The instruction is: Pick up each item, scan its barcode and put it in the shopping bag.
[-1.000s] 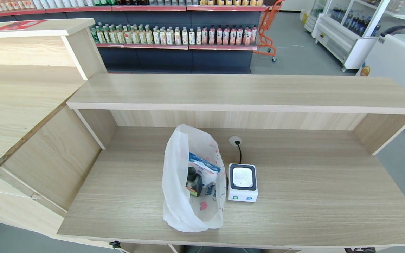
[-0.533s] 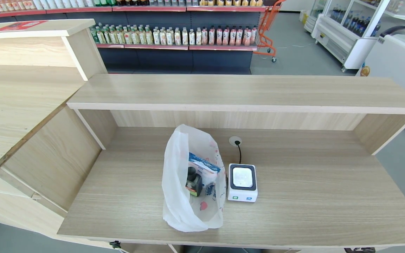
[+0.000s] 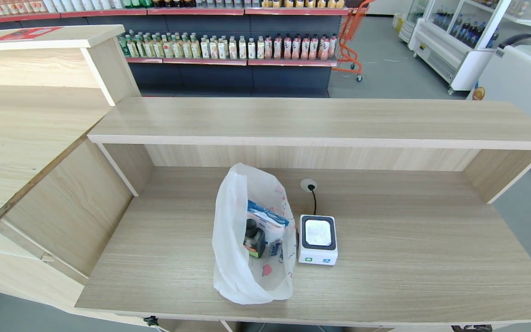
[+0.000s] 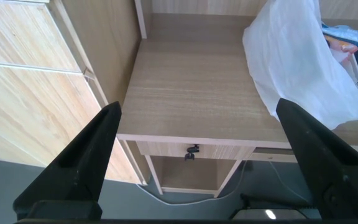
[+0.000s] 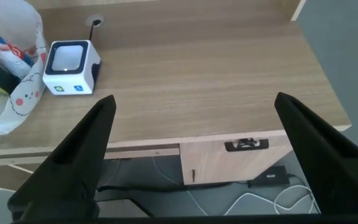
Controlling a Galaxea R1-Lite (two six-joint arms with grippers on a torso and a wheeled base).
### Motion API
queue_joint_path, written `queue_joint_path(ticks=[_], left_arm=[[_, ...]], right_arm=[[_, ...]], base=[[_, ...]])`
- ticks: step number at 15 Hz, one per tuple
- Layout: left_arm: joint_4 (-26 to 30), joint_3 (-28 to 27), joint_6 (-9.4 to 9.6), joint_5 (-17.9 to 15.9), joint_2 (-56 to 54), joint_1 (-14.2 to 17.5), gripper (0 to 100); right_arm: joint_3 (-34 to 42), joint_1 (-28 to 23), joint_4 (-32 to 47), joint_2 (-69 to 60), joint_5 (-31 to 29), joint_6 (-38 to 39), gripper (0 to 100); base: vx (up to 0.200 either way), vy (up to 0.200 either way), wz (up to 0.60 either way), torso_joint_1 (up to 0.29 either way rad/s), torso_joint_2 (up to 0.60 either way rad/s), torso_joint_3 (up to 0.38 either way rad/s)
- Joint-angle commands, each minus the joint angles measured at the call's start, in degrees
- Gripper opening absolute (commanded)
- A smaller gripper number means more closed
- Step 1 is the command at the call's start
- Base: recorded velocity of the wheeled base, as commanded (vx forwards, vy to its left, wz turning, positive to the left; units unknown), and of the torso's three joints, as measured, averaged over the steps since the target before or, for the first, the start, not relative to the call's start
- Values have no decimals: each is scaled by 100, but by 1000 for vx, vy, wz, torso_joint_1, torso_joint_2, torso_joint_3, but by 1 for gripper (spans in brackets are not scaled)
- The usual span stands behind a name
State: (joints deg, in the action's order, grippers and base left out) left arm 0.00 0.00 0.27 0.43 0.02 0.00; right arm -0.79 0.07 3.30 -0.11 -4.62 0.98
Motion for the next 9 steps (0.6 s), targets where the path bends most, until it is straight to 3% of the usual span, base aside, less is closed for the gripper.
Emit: queue_joint_path(ticks=[1,3,4,9], left_arm=[[0,0,0,1,-2,0,100],[0,0,0,1,-2,0,100],[0,0,0,1,6,0,100],[0,0,17,1,-2,0,100]], right_arm=[[0,1,21,20,5,26,100],[0,1,30,20,-4,-27,100],[0,1,30,20,-4,-89,0],[0,1,30,20,-4,-27,0]], base=[[0,0,0,0,0,0],[0,0,0,0,0,0],[0,0,0,0,0,0],[0,0,0,0,0,0]])
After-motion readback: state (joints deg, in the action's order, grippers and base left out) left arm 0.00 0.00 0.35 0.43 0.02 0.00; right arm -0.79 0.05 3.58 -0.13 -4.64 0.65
